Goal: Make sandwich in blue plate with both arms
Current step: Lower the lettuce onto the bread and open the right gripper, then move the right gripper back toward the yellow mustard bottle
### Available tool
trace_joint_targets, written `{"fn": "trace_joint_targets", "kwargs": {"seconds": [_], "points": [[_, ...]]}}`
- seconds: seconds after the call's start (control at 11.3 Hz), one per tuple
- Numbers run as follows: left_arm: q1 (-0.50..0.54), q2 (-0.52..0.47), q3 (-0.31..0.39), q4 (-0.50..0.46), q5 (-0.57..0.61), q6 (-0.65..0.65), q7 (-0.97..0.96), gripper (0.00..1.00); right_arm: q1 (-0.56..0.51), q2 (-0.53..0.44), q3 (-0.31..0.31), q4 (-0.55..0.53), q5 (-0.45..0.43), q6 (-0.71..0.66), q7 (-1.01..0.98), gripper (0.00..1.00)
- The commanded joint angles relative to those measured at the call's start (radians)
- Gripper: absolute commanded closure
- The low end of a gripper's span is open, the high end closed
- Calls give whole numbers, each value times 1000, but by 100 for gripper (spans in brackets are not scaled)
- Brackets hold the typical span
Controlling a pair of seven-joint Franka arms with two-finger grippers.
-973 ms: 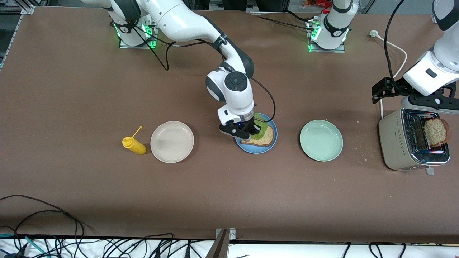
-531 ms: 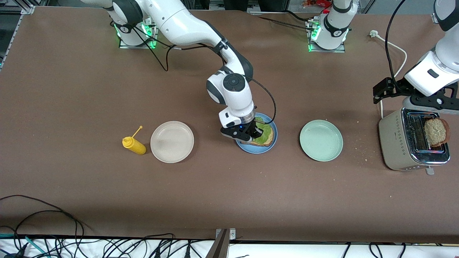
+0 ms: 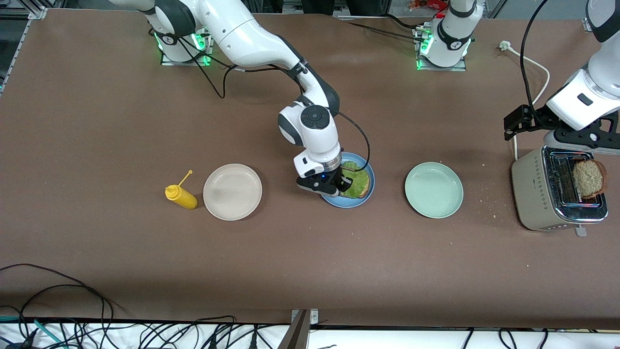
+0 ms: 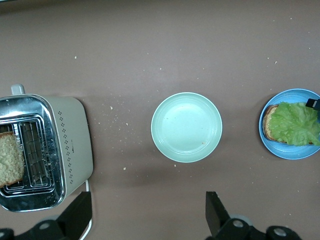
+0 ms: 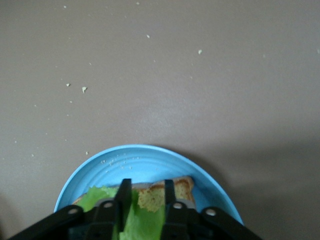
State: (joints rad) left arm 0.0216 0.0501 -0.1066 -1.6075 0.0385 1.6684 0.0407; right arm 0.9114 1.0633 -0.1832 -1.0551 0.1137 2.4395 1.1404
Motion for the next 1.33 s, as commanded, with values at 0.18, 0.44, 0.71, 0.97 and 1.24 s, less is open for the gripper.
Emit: {"fn": "trace_joint_targets", "kwargs": {"seconds": [0.18,0.44,0.71,0.97,1.24], "points": [[0,8,-1,18,18,-9,-4,0,3,-26,-32,23,7,-26,-120,0],[0,14,-2,14,18,-9,-13,0,-31,-116,-28,-50,8,-92,-233,0],[14,27,-2,12,17,-10,-2,0,-150,-326,45,-271,9,-141,-491,0],[8,33,-5,11,17,-24,-4,0,-284,-460,106,-341,9,-307,-765,0],[1,34,-7,9,17,-35,-4,0,-474,-584,240,-471,9,-344,-1034,0]]}}
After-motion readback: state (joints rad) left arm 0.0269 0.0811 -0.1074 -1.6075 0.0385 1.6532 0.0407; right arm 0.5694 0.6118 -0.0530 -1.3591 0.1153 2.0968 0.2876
